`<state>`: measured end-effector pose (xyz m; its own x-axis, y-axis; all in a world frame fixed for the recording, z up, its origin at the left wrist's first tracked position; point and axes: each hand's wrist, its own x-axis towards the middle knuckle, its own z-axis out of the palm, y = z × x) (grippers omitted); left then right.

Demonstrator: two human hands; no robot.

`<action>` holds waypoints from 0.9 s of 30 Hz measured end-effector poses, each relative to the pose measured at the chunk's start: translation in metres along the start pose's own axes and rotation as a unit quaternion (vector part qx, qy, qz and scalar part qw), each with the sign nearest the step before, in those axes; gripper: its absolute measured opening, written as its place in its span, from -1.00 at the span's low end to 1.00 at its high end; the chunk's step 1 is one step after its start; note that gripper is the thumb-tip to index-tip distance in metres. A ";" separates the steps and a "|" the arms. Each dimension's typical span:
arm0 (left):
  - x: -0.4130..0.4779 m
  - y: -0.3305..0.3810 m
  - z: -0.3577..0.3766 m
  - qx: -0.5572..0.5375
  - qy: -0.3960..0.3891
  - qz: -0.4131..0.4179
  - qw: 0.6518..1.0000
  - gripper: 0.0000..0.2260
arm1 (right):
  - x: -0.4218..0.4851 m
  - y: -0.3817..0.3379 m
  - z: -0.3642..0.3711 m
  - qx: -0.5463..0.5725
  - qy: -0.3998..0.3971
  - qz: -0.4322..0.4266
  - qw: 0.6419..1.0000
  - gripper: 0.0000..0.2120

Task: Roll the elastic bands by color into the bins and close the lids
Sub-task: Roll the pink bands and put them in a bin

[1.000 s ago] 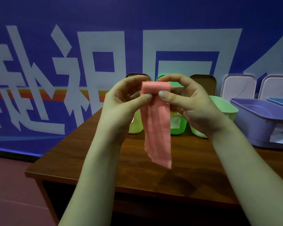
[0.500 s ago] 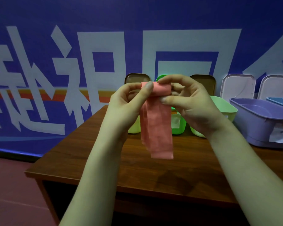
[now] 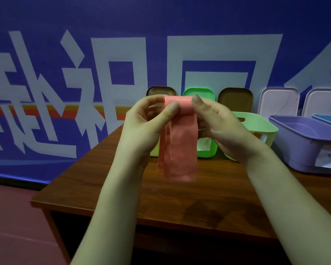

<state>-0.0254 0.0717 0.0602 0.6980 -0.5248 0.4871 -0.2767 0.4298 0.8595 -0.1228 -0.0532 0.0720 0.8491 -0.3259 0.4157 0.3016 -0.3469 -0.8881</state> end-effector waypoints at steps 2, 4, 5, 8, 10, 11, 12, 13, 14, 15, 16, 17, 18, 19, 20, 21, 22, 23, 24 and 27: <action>0.000 -0.001 -0.001 0.004 -0.011 0.001 1.000 -0.66 | -0.001 -0.001 0.000 -0.001 0.010 0.002 1.000 -0.60; -0.001 -0.001 -0.002 0.008 -0.028 0.006 1.000 -0.67 | 0.000 -0.002 0.000 0.001 0.020 -0.001 1.000 -0.62; -0.002 0.000 -0.002 0.009 -0.036 0.008 0.999 -0.66 | 0.000 -0.002 0.000 0.003 0.025 -0.003 1.000 -0.62; -0.003 0.001 -0.005 0.012 -0.054 0.018 0.998 -0.64 | 0.000 -0.002 -0.001 0.013 0.040 -0.009 0.999 -0.69; -0.002 0.001 -0.005 0.012 -0.060 0.023 0.998 -0.63 | -0.001 -0.002 -0.002 0.018 0.040 -0.015 0.999 -0.79; -0.002 0.001 -0.006 0.012 -0.061 0.024 0.998 -0.61 | -0.001 -0.002 -0.002 0.023 0.038 -0.018 0.999 -0.81; -0.001 0.000 -0.006 0.013 -0.060 0.023 0.998 -0.59 | -0.001 -0.002 -0.003 0.028 0.036 -0.022 0.999 -0.80; -0.001 0.000 -0.006 0.016 -0.058 0.019 0.998 -0.58 | -0.001 -0.001 -0.004 0.033 0.034 -0.026 0.999 -0.76; 0.000 0.000 -0.006 0.020 -0.057 0.013 0.998 -0.56 | -0.002 -0.001 -0.004 0.036 0.031 -0.031 0.998 -0.72; 0.000 0.000 -0.005 0.025 -0.060 0.002 0.998 -0.54 | -0.002 -0.002 -0.005 0.040 0.027 -0.035 0.998 -0.69; 0.000 0.001 -0.004 0.030 -0.062 -0.009 0.998 -0.50 | -0.003 -0.002 -0.005 0.045 0.022 -0.040 0.998 -0.67; 0.000 0.001 -0.003 0.032 -0.061 -0.020 0.997 -0.46 | -0.003 -0.002 -0.005 0.052 0.018 -0.045 0.997 -0.66; -0.001 0.001 -0.001 0.032 -0.053 -0.027 0.998 -0.45 | -0.003 -0.002 -0.006 0.060 0.015 -0.049 0.997 -0.66; -0.001 0.001 0.001 0.035 -0.042 -0.030 0.998 -0.48 | -0.004 -0.002 -0.006 0.066 0.013 -0.053 0.996 -0.66; -0.002 0.001 0.002 0.042 -0.031 -0.033 0.998 -0.51 | -0.004 -0.002 -0.006 0.070 0.012 -0.056 0.996 -0.67; -0.002 0.001 0.002 0.051 -0.023 -0.037 0.998 -0.53 | -0.003 -0.001 -0.006 0.071 0.012 -0.059 0.996 -0.67; -0.002 0.000 0.002 0.057 -0.019 -0.042 0.997 -0.53 | -0.003 -0.001 -0.006 0.067 0.013 -0.061 0.996 -0.67; -0.002 0.000 0.002 0.063 -0.018 -0.046 0.997 -0.53 | -0.003 0.000 -0.006 0.062 0.015 -0.064 0.996 -0.66; -0.002 0.000 0.001 0.067 -0.018 -0.049 0.996 -0.53 | -0.002 0.001 -0.006 0.057 0.016 -0.068 0.996 -0.65; -0.002 0.001 0.001 0.074 -0.013 -0.046 0.996 -0.55 | -0.002 0.003 -0.007 0.038 0.010 -0.078 0.996 -0.63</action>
<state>-0.0280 0.0723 0.0601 0.7089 -0.5763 0.4065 -0.3075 0.2661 0.9136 -0.1268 -0.0595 0.0700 0.7804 -0.2917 0.5531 0.4621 -0.3269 -0.8244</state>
